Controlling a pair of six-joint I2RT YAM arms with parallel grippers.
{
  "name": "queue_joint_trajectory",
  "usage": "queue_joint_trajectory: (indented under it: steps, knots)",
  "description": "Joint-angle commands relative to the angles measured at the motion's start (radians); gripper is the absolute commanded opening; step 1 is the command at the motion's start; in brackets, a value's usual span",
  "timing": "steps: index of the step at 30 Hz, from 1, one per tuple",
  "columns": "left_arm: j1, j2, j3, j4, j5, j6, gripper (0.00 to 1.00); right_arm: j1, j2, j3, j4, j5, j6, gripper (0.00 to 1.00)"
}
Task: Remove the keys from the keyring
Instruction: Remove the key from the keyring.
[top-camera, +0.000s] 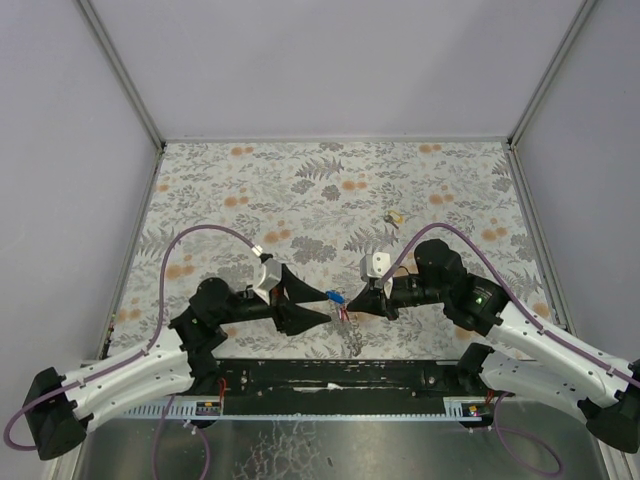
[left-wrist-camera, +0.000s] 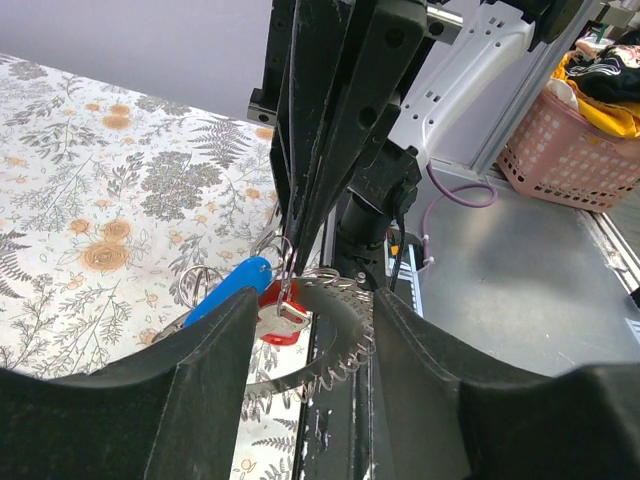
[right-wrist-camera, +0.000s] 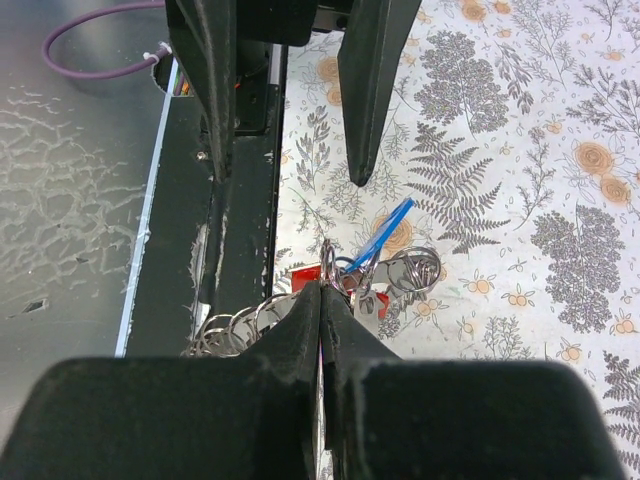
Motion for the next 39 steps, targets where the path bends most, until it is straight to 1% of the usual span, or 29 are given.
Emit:
queue_joint_trajectory:
  steps: [1,6,8,18,25,30,33,37,39]
  knots:
    - [0.009,0.041,0.003,0.072,0.017,0.017,0.47,0.0,-0.01,0.035,0.062,-0.034,-0.002,0.0]
    - [0.008,0.141,0.031,0.115,0.071,-0.007,0.41,0.0,-0.006,0.037,0.069,-0.036,-0.001,0.0]
    - [0.009,0.163,0.029,0.135,0.07,-0.017,0.4,0.001,-0.004,0.035,0.074,-0.038,0.002,0.0]
    - [0.008,0.18,0.027,0.188,0.059,-0.039,0.4,0.001,0.001,0.028,0.082,-0.043,0.004,0.0]
    - [0.008,0.215,0.022,0.243,0.072,-0.076,0.36,0.001,0.011,0.024,0.096,-0.045,0.008,0.0]
    - [0.009,0.225,0.023,0.249,0.069,-0.081,0.32,0.007,0.014,0.022,0.098,-0.041,0.005,0.0]
    - [0.009,0.226,0.029,0.242,0.068,-0.079,0.25,0.009,0.015,0.021,0.096,-0.039,0.006,0.0]
    - [0.009,0.231,0.039,0.221,0.07,-0.071,0.12,0.012,0.017,0.021,0.101,-0.036,0.008,0.0]
    - [0.009,0.231,0.042,0.215,0.07,-0.067,0.04,0.011,0.019,0.02,0.103,-0.034,0.007,0.0]
